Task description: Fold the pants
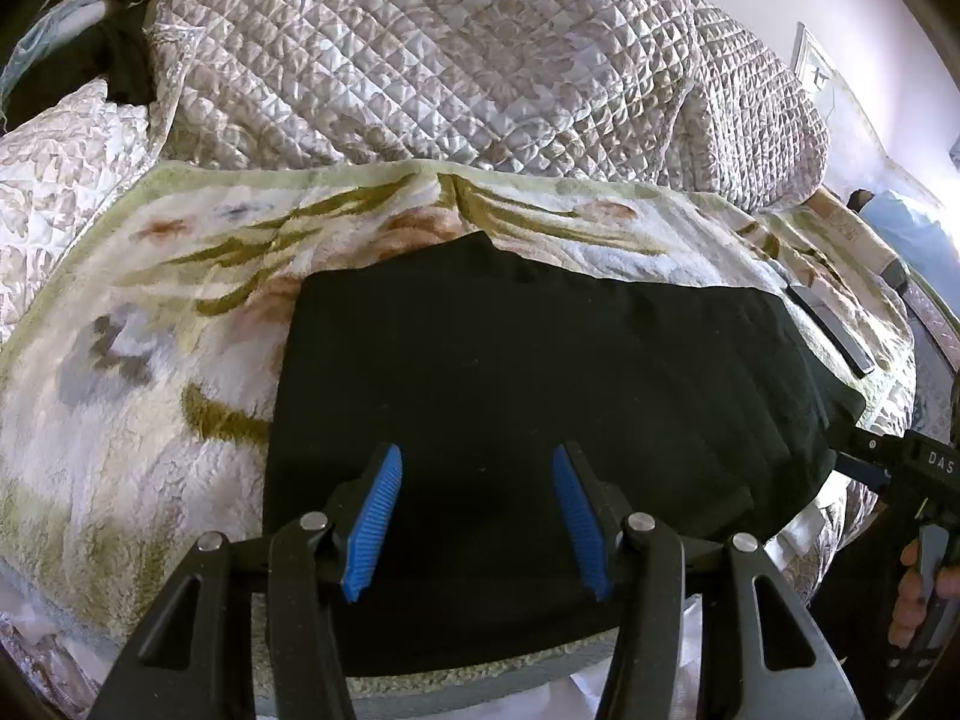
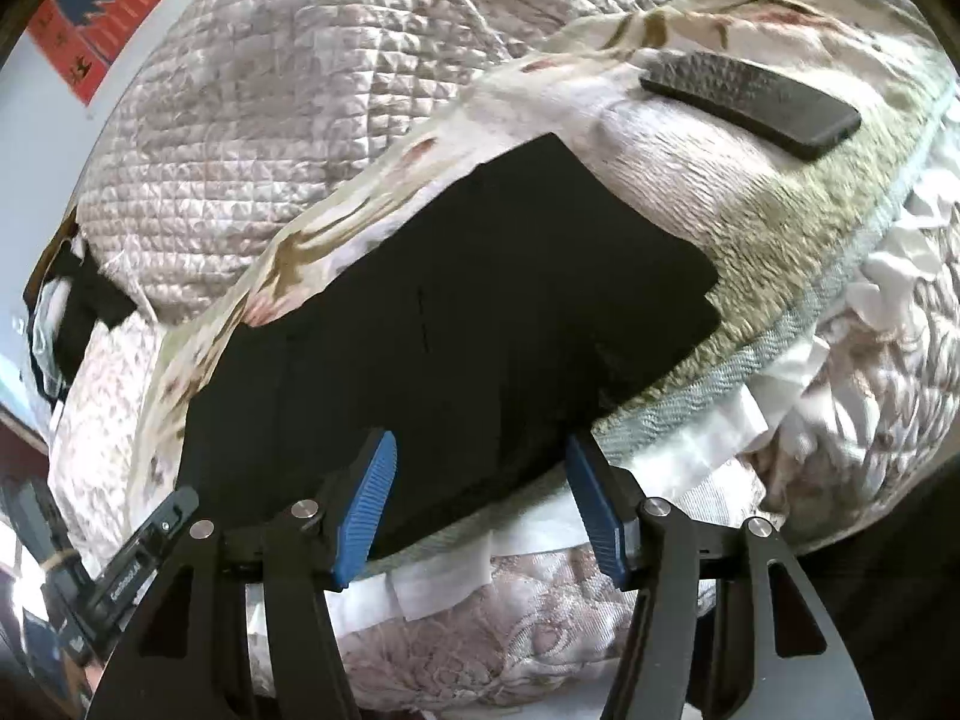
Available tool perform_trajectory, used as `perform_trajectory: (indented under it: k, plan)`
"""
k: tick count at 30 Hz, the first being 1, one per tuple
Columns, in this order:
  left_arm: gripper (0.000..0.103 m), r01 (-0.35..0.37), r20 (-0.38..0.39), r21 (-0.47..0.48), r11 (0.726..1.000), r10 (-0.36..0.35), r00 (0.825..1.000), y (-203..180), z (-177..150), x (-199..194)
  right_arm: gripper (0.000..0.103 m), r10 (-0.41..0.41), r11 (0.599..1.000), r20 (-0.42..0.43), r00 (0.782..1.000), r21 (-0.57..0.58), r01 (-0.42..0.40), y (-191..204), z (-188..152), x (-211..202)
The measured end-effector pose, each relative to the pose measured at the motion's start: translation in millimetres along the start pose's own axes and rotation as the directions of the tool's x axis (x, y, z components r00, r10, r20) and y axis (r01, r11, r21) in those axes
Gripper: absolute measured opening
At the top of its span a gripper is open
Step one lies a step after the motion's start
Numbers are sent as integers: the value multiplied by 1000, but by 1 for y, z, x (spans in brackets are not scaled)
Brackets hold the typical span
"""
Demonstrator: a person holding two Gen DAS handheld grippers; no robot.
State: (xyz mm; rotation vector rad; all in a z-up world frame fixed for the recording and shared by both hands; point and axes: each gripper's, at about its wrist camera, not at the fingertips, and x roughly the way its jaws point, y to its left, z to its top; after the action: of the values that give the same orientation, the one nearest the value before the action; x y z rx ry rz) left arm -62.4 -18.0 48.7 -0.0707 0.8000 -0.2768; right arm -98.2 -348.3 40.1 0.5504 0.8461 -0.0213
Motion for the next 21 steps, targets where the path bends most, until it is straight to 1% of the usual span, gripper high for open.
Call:
perform_trajectory:
  k: [5,8,9,11,17,19,21]
  plan:
    - [56,0,1,0,1000,0,1000,0,0,0,59,-1,998,8,1000,64,0,-6,5,5]
    - [56,-6,1,-5,1000,6,1000,1,0,0,59,-64,995,30,997,73,62,-5,3,-1]
    - [56,-8,1,-10,1000,8,1000,2,1,0,59,-73,993,37,997,95,69,-9,3,-3]
    - [56,-8,0,-19,1000,8,1000,5,1,0,59,-64,991,40,997,124,59,-17,6,-2]
    - [56,-6,1,-14,1000,6,1000,6,1,1,60,-90,988,86,992,135,78,-25,27,11]
    - [56,-9,2,-11,1000,9,1000,6,0,1,61,-81,986,106,991,152,64,-24,32,8]
    - [56,-16,4,-13,1000,16,1000,8,-1,1,60,-73,992,141,987,116,57,-15,34,1]
